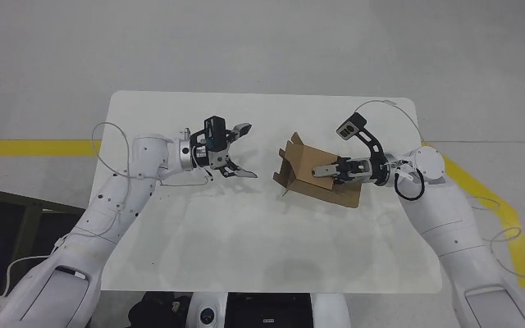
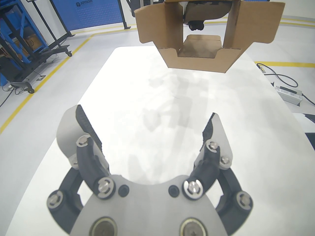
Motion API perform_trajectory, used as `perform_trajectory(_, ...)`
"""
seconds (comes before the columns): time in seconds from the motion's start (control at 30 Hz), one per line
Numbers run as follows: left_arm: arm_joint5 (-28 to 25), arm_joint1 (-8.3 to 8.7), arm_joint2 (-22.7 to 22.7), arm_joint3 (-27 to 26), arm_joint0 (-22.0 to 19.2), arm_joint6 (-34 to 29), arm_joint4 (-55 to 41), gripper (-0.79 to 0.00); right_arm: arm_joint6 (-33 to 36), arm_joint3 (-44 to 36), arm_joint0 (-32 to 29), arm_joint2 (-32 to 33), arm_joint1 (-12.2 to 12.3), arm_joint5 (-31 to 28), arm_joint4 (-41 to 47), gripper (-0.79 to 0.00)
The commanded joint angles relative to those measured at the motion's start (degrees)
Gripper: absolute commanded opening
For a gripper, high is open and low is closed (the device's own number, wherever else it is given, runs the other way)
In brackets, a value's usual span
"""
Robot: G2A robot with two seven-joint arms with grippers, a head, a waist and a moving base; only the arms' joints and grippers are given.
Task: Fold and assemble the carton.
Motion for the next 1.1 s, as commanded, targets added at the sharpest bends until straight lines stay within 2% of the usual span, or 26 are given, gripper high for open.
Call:
perform_trajectory(0.0,-0.02,0.01,0.01,-1.2,1.12,-1.37,-1.11,0.0,0.0,0.0,0.0,0.0,0.0,0.0,0.0,-0.785)
perform_trajectory(0.13,-0.21,0.41,-0.17,-3.51,2.18,-4.71,-0.34,0.0,-2.78,-2.06,-1.11,0.21,0.14,0.72,-1.87,-0.785)
perform_trajectory(0.23,-0.21,0.68,0.8,-4.83,2.74,-4.92,0.81,0.0,-3.72,-3.11,-1.82,0.86,0.3,0.74,-2.54,-0.785)
perform_trajectory(0.47,-0.21,2.03,7.31,-6.85,2.47,0.81,2.83,0.0,-4.35,-3.28,-2.05,1.56,0.35,0.81,-3.11,-0.785)
perform_trajectory(0.7,-0.21,3.19,12.85,-5.56,-0.06,5.31,2.74,0.0,-4.37,-3.6,-1.64,1.26,0.12,0.77,-3.65,-0.785)
perform_trajectory(1.07,-0.21,1.83,19.2,-2.24,-4.79,11.0,1.2,0.0,-4.64,-4.95,-2.07,0.31,-0.17,1.38,-5.14,-0.785)
